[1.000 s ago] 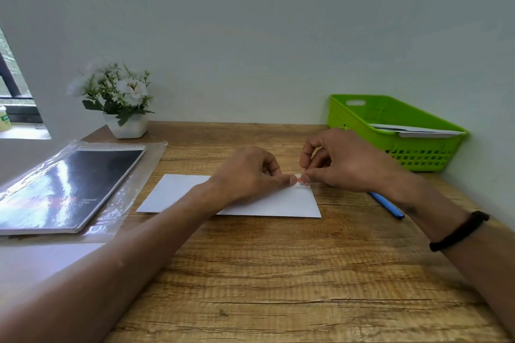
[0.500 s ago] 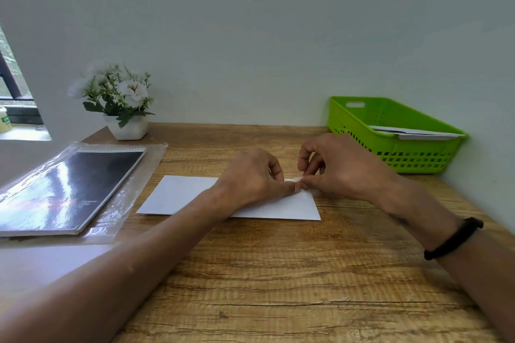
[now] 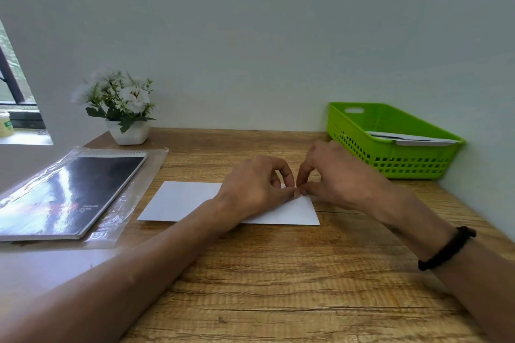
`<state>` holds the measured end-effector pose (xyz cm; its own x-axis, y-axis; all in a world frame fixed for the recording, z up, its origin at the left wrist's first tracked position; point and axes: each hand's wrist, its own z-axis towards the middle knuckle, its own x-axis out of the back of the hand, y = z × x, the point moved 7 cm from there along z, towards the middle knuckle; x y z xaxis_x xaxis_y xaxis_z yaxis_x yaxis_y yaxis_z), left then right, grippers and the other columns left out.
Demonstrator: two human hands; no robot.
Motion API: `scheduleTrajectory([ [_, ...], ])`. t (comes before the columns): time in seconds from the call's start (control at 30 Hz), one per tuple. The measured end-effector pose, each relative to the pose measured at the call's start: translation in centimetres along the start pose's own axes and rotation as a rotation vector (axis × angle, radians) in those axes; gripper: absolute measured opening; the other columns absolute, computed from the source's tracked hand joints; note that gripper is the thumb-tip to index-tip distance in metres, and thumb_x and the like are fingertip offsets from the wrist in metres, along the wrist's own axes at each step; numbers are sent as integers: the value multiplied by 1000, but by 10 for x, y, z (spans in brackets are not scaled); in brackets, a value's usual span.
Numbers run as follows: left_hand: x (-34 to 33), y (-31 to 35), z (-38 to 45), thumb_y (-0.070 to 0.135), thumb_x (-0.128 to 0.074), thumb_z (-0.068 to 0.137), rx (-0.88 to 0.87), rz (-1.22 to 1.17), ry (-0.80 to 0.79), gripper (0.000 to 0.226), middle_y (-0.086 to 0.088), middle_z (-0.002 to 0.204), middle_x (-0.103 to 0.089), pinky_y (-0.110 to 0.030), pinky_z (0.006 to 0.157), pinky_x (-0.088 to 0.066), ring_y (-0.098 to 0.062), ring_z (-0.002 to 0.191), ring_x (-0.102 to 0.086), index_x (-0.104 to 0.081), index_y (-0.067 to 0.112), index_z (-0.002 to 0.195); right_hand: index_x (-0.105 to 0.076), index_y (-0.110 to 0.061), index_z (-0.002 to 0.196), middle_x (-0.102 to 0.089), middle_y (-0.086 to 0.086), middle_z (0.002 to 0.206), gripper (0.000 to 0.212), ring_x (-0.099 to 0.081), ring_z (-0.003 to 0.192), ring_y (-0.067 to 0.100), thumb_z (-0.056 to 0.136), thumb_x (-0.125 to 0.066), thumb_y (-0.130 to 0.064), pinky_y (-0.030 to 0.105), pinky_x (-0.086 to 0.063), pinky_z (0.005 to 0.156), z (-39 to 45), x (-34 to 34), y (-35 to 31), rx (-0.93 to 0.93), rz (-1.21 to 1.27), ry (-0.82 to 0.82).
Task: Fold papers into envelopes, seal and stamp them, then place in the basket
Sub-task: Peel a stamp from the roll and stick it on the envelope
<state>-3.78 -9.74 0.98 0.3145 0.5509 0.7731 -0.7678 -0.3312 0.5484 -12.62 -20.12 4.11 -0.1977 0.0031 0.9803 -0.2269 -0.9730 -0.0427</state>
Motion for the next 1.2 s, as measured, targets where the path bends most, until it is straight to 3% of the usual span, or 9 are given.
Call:
scheduleTrajectory([
  [0.1, 0, 2, 0, 51, -77, 87, -22, 23, -11, 18, 10, 78, -72, -35, 70, -56, -6, 77, -66, -81, 36, 97, -78, -39, 110, -53, 5, 130, 19, -42, 129, 30, 93, -72, -43, 36, -39, 109, 0, -2, 4, -26, -45, -70],
  [0.23, 0, 7, -2, 55, -70, 92, -45, 91, -48, 30, 14, 88, -75, -30, 76, -57, -4, 85, -65, -79, 39, 116, -76, -42, 115, -48, 6, 133, 26, -36, 134, 34, 92, -68, -52, 42, -33, 116, -4, 0, 8, -41, -58, -116],
  [0.37, -2, 16, -4, 56, -60, 99, -79, 215, -100, 36, 11, 72, -61, -24, 67, -44, -4, 70, -55, -71, 40, 129, -71, -45, 123, -43, 6, 137, 32, -32, 135, 35, 94, -66, -55, 43, -33, 114, -8, 2, 8, -64, -60, -183],
  [0.53, 0, 27, -10, 46, -56, 104, -126, 280, -149, 37, 27, 101, -51, -23, 76, -36, -17, 85, -61, -67, 35, 138, -63, -50, 135, -39, 9, 142, 35, -27, 141, 38, 100, -59, -47, 50, -33, 115, -13, 0, 10, -94, -83, -276],
  [0.7, 1, 21, -8, 39, -55, 105, -155, 250, -150, 37, 15, 60, -48, -23, 78, -38, -2, 61, -46, -67, 29, 139, -64, -45, 135, -41, 9, 138, 39, -29, 140, 37, 102, -54, -27, 48, -33, 117, -10, -1, 10, -113, -34, -228],
  [0.8, 2, 19, -6, 33, -55, 105, -163, 226, -151, 38, 18, 61, -45, -18, 72, -36, -2, 63, -50, -66, 24, 140, -71, -44, 125, -42, 4, 138, 44, -31, 136, 32, 99, -54, -13, 44, -33, 118, -6, 2, 8, -85, -1, -112],
  [0.87, 3, 20, -7, 26, -53, 105, -164, 246, -150, 38, 17, 67, -55, -18, 79, -37, -8, 71, -56, -67, 23, 140, -74, -45, 119, -43, 1, 141, 48, -31, 136, 30, 97, -53, -7, 41, -34, 118, -5, 3, 6, -61, 4, -87],
  [0.97, 2, 19, -8, 17, -49, 104, -157, 273, -140, 40, -2, 109, -77, -19, 85, -34, -20, 105, -66, -68, 20, 139, -77, -45, 114, -42, -2, 147, 52, -32, 135, 28, 96, -52, -3, 37, -35, 116, -6, 2, 3, -35, -4, -126],
  [1.2, -5, 16, -6, 16, -45, 101, -159, 345, -141, 44, -6, 137, -69, -41, 108, -51, -25, 125, -64, -68, 22, 138, -79, -39, 112, -44, -8, 147, 40, -34, 134, 21, 94, -60, -9, 34, -37, 112, -13, 7, -1, 5, 34, -209],
])
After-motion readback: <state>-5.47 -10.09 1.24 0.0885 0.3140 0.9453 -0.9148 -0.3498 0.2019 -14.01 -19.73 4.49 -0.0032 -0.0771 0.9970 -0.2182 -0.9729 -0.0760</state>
